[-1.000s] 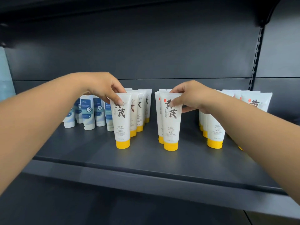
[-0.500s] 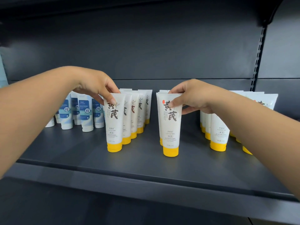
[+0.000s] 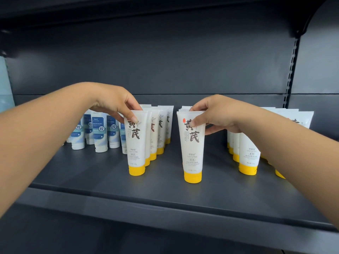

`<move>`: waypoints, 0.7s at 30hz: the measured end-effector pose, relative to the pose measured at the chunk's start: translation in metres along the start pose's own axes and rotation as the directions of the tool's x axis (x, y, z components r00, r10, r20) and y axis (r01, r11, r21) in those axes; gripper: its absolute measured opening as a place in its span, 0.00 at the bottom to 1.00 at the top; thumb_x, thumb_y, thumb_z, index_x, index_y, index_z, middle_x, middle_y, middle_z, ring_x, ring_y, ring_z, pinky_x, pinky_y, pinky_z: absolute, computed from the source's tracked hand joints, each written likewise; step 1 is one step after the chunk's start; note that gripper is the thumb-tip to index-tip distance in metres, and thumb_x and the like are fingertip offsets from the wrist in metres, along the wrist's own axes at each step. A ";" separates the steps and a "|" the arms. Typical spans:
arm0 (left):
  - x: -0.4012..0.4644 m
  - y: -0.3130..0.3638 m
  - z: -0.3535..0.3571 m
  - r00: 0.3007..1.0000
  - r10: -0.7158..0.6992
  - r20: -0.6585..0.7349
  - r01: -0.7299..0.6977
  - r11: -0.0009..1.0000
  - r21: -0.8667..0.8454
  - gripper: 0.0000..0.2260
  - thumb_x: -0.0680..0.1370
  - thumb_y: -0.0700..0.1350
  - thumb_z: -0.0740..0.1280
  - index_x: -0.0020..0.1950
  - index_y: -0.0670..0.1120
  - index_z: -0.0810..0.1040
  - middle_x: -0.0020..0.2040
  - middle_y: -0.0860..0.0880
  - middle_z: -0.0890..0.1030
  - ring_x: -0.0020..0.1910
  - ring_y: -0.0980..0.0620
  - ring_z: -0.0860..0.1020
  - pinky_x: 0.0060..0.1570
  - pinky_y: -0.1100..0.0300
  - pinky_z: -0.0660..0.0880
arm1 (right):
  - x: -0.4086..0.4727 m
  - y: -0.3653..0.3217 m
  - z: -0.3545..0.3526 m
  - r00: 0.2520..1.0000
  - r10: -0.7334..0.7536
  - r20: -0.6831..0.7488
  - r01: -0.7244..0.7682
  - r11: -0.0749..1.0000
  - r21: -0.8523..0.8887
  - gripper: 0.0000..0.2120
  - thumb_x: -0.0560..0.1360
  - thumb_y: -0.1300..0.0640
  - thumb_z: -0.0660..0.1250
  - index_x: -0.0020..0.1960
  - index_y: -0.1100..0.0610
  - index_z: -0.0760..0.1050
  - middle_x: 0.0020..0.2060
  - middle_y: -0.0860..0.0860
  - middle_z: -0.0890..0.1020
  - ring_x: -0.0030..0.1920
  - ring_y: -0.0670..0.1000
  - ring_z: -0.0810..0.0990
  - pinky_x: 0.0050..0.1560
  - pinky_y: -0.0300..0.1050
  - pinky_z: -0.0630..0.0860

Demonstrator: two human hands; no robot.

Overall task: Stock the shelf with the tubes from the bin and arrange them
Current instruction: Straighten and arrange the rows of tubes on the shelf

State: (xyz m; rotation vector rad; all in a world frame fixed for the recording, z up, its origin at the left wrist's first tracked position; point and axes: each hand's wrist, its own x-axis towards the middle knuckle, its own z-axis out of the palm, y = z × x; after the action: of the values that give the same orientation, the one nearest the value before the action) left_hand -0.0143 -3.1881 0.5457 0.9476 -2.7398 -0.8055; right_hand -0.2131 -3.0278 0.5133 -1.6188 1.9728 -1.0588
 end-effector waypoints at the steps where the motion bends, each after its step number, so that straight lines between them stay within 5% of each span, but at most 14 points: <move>1: 0.000 -0.002 -0.001 1.000 0.004 -0.002 -0.004 1.000 -0.018 0.33 0.38 0.61 0.79 0.40 0.51 0.86 0.44 0.50 0.85 0.41 0.58 0.83 0.36 0.70 0.77 | -0.001 -0.001 0.000 1.000 0.001 -0.001 -0.001 1.000 -0.005 0.08 0.72 0.66 0.68 0.43 0.54 0.76 0.43 0.52 0.83 0.44 0.49 0.82 0.43 0.43 0.80; 9: -0.002 0.005 0.002 0.999 0.041 0.029 -0.041 0.999 -0.015 0.28 0.44 0.56 0.79 0.41 0.49 0.85 0.44 0.48 0.85 0.42 0.55 0.83 0.37 0.68 0.78 | -0.002 -0.002 0.001 1.000 0.003 -0.008 -0.003 1.000 -0.008 0.08 0.72 0.66 0.68 0.44 0.55 0.76 0.46 0.53 0.83 0.47 0.51 0.82 0.46 0.45 0.80; 14: -0.004 0.012 0.003 0.999 -0.021 -0.041 0.025 0.995 0.092 0.07 0.69 0.38 0.72 0.44 0.49 0.82 0.40 0.53 0.85 0.39 0.58 0.83 0.38 0.68 0.79 | -0.005 -0.005 0.003 0.999 -0.020 -0.038 0.018 0.998 -0.056 0.06 0.72 0.63 0.69 0.41 0.53 0.75 0.45 0.52 0.82 0.49 0.51 0.82 0.51 0.47 0.80; 15: -0.006 0.013 0.003 0.998 -0.033 -0.048 0.038 0.995 0.090 0.07 0.68 0.41 0.74 0.45 0.49 0.82 0.41 0.53 0.85 0.41 0.58 0.83 0.39 0.67 0.79 | -0.006 -0.005 0.003 0.998 -0.036 -0.049 0.033 0.997 -0.065 0.06 0.72 0.62 0.70 0.41 0.53 0.76 0.46 0.52 0.82 0.50 0.52 0.81 0.54 0.49 0.79; 18: -0.012 0.017 0.000 0.996 -0.016 -0.093 0.025 0.995 0.100 0.30 0.46 0.60 0.80 0.46 0.54 0.81 0.44 0.54 0.85 0.45 0.59 0.83 0.41 0.67 0.79 | -0.008 -0.006 0.000 0.992 -0.074 -0.103 0.062 0.992 -0.113 0.06 0.70 0.60 0.72 0.41 0.51 0.76 0.50 0.53 0.81 0.55 0.53 0.79 0.59 0.50 0.77; 21: -0.018 0.026 0.003 0.980 0.065 -0.190 -0.053 0.996 0.065 0.24 0.50 0.59 0.80 0.43 0.56 0.82 0.44 0.55 0.85 0.47 0.60 0.82 0.45 0.68 0.77 | -0.012 -0.003 -0.010 0.977 -0.100 -0.191 0.069 0.984 -0.163 0.06 0.70 0.58 0.72 0.46 0.52 0.78 0.51 0.53 0.81 0.52 0.51 0.78 0.60 0.52 0.76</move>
State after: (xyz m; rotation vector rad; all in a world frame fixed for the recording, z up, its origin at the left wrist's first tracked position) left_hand -0.0154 -3.1584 0.5575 0.8993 -2.6244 -0.5918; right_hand -0.2152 -3.0130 0.5200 -1.7518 2.1807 -1.1645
